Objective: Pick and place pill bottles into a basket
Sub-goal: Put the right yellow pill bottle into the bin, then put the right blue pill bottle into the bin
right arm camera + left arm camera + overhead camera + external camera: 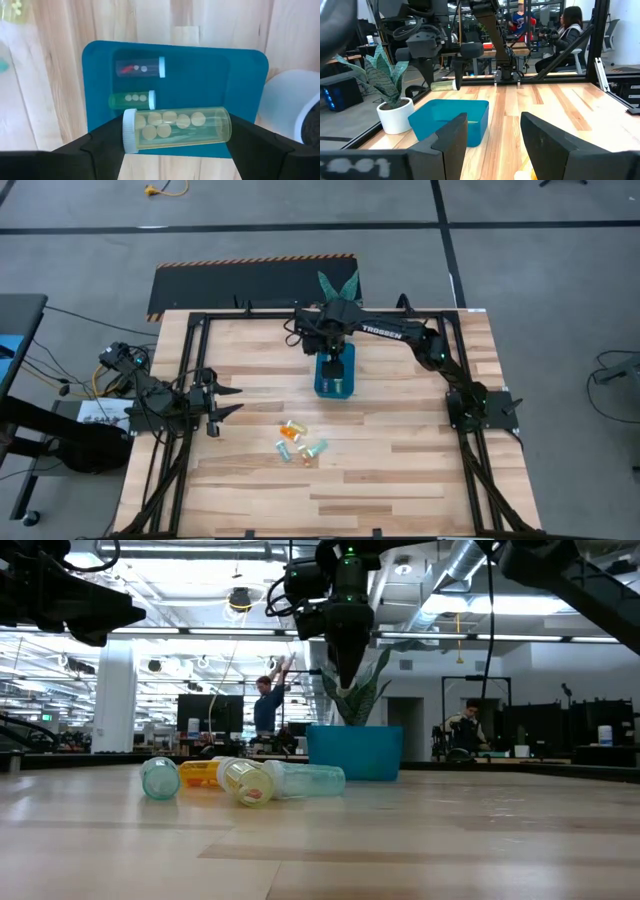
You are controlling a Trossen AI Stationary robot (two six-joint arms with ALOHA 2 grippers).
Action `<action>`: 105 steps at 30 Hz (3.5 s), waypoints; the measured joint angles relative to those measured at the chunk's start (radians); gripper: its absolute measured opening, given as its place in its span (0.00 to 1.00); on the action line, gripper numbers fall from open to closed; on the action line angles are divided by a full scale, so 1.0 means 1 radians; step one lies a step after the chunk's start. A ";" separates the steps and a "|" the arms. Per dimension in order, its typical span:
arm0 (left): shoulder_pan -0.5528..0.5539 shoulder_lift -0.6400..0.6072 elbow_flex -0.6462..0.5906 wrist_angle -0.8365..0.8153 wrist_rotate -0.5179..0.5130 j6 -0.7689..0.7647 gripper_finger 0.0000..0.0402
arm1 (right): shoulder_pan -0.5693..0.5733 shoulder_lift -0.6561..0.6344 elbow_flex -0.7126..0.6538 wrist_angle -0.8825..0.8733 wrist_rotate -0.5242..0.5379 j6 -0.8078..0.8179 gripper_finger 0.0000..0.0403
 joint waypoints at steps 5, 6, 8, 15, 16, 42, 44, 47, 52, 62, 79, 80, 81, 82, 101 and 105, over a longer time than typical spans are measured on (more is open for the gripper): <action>0.000 0.000 0.000 0.000 0.000 0.000 0.44 | 0.000 0.003 -0.008 0.019 -0.001 0.002 0.74; 0.000 0.000 0.000 0.000 0.000 0.000 0.44 | 0.000 0.003 -0.018 0.034 -0.003 0.004 0.74; 0.000 0.000 0.000 0.000 0.000 0.000 0.44 | 0.002 0.003 -0.052 0.061 -0.015 0.005 0.74; 0.000 0.000 0.000 0.000 0.000 0.000 0.44 | 0.006 0.005 -0.142 0.122 -0.021 -0.009 0.74; 0.000 0.000 0.000 0.000 0.000 0.000 0.44 | 0.006 0.005 -0.146 0.124 -0.021 -0.007 0.74; 0.000 0.000 0.000 0.000 0.000 0.000 0.44 | -0.006 0.004 -0.348 0.304 -0.061 -0.021 0.74; 0.000 0.000 0.000 0.000 0.000 0.000 0.44 | -0.002 0.004 -0.360 0.310 -0.061 -0.021 0.74; 0.000 0.000 0.000 0.000 0.000 0.000 0.44 | 0.006 0.004 -0.377 0.325 -0.060 -0.020 0.74; 0.000 0.000 0.000 0.000 0.000 0.000 0.44 | 0.023 0.004 -0.378 0.330 -0.058 -0.009 0.74; 0.000 0.000 0.000 0.000 0.000 0.000 0.44 | 0.046 0.004 -0.378 0.331 -0.003 0.006 0.82; 0.000 0.000 0.000 0.000 0.000 0.000 0.44 | 0.046 0.004 -0.377 0.319 0.013 -0.001 0.86; 0.000 0.000 0.000 0.000 0.000 0.000 0.44 | 0.046 0.004 -0.377 0.313 0.013 -0.002 0.86; 0.000 0.000 0.000 0.000 0.000 0.000 0.44 | 0.046 0.004 -0.375 0.304 0.013 -0.002 0.86; 0.000 0.000 0.000 0.000 0.000 0.000 0.44 | 0.046 0.004 -0.370 0.292 0.013 -0.002 0.86; 0.000 0.000 0.000 0.000 0.000 0.000 0.44 | 0.064 0.000 -0.090 -0.048 0.010 0.137 0.84; 0.000 0.000 0.000 0.000 0.000 0.000 0.44 | 0.096 -0.005 -0.048 -0.046 -0.023 0.162 0.83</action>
